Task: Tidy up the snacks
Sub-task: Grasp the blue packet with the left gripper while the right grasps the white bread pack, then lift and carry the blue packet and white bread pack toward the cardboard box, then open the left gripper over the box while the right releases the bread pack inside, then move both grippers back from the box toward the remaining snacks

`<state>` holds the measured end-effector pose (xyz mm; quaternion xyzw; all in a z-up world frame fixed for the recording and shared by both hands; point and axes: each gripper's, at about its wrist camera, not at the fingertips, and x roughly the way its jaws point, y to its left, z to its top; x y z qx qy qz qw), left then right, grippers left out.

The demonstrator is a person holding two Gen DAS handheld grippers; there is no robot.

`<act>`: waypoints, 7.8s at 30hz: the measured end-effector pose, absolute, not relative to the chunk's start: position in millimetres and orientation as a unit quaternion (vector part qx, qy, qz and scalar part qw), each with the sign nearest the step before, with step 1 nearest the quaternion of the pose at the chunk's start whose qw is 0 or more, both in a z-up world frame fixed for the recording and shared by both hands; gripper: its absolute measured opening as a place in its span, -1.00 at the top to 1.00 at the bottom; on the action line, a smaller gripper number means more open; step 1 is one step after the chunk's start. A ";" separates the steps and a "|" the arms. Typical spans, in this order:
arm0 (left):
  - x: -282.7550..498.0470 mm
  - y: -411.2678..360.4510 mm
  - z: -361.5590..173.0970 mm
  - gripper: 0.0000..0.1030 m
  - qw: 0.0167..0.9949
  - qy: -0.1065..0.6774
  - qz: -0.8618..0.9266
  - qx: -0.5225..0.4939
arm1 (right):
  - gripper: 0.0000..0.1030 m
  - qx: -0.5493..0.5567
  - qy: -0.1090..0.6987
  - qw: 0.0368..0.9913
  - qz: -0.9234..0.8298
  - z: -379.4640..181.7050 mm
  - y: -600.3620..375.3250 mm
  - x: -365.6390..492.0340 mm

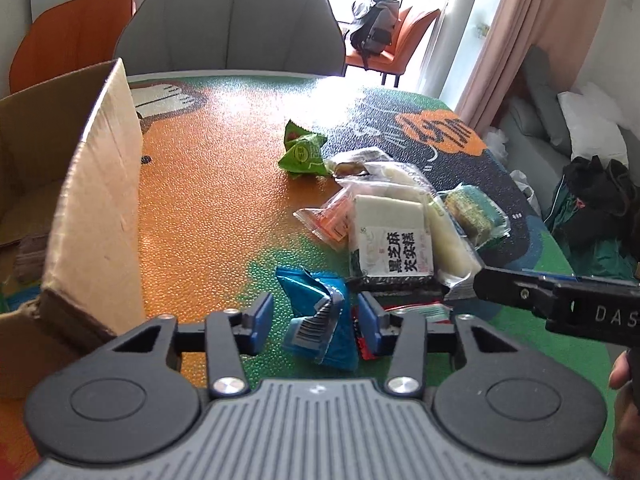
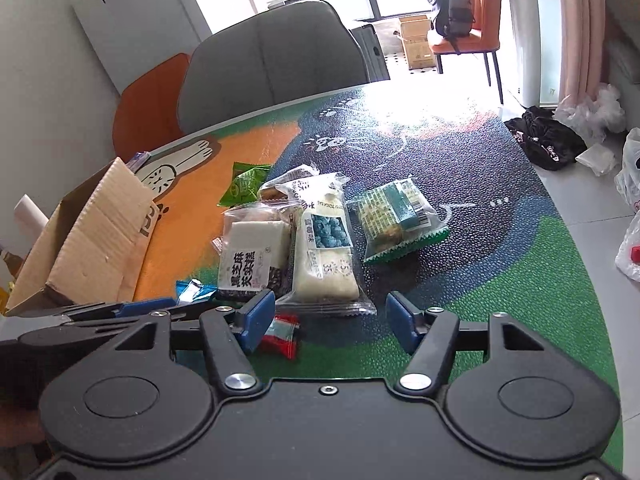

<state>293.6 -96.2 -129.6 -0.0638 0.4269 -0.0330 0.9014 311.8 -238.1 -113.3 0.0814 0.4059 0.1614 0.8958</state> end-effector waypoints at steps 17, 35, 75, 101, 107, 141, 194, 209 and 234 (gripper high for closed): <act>292.1 -92.4 -120.9 0.39 0.910 0.410 -0.036 -0.055 | 0.26 0.048 0.409 0.898 0.158 -121.3 -228.6 323.6; 274.0 -98.0 -116.3 0.39 0.912 0.401 -0.052 -0.064 | 0.13 0.042 0.424 0.895 0.135 -114.0 -247.5 281.6; 245.7 -68.5 -62.5 0.39 0.934 0.345 -0.041 -0.078 | 0.45 0.036 0.352 0.926 0.133 -72.2 -221.9 273.8; 225.0 -13.2 -36.1 0.39 0.943 0.318 0.001 -0.096 | -0.07 0.002 0.431 0.897 0.100 -111.4 -209.7 269.8; 219.6 -0.7 -33.8 0.39 0.944 0.315 0.013 -0.099 | 0.43 0.006 0.429 0.898 0.102 -120.0 -214.2 265.1; 203.0 87.5 -26.8 -0.31 0.938 0.305 0.097 -0.135 | 0.48 0.000 0.312 0.928 0.205 -22.6 -102.5 283.0; 188.3 69.5 -28.7 -1.00 0.937 0.320 0.078 -0.117 | -0.79 0.017 0.308 0.925 0.221 -26.0 -112.8 256.3; 196.2 14.6 -24.4 -1.00 0.943 0.315 0.034 -0.098 | -0.99 0.053 0.313 0.934 0.163 -36.9 -185.1 247.7; 229.4 -100.4 -53.2 -0.95 0.944 0.319 -0.054 -0.068 | -0.99 0.103 0.324 0.935 0.100 -79.9 -272.9 264.2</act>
